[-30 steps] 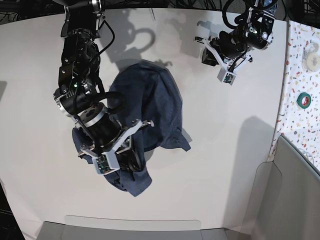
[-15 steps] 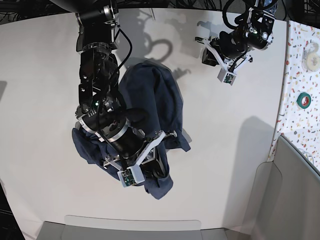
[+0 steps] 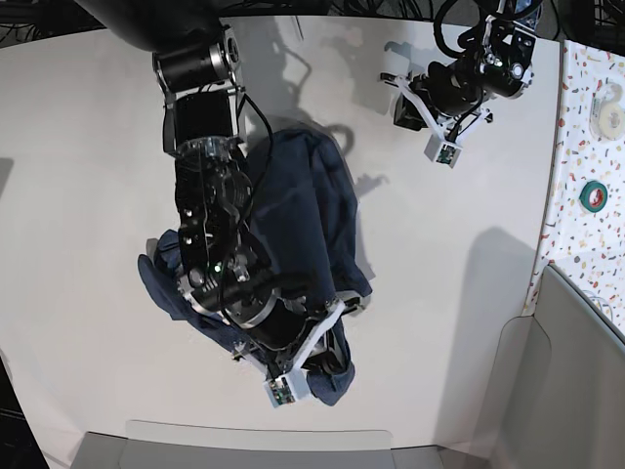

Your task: Layout the t-shirt on the table in an organized manner, then fold the t-shirt properly

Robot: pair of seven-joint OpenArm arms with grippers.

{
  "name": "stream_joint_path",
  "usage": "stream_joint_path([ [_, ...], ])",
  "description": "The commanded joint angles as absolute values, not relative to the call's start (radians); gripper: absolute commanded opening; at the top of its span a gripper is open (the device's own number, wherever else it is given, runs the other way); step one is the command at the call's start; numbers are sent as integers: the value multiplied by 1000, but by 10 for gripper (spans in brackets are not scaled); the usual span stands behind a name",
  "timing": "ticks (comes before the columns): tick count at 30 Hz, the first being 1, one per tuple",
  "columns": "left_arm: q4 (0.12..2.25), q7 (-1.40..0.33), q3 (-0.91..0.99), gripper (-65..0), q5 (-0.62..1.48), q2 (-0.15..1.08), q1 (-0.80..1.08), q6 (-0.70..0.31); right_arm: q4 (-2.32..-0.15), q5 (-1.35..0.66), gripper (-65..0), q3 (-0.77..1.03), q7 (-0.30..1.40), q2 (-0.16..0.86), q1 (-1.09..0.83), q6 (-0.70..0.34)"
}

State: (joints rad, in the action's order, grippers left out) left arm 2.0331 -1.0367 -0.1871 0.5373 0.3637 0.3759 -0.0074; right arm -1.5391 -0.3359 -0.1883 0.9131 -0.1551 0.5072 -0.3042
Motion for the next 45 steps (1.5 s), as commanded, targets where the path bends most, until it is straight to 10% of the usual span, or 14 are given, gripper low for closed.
stream_joint_path([
  [1, 2046, -1024, -180, -552, 545, 369, 377, -10, -1509, -337, -650, -188, 860, -157, 561, -308],
  [18, 2046, -1024, -188, -551, 547, 363, 404, -10, -900, -341, -650, -338, 420, -157, 638, -306],
  [22, 2046, -1024, -188, -549, 547, 363, 403, -10, -903, -343, -541, -337, 476, -157, 625, -306],
  [30, 2046, -1024, -185, -548, 547, 343, 406, -10, -1164, -343, -285, -337, 518, -157, 489, -306],
  [45, 2046, -1024, -182, -548, 547, 348, 406, -10, -1564, -420, -282, -16, 524, -157, 73, -306],
])
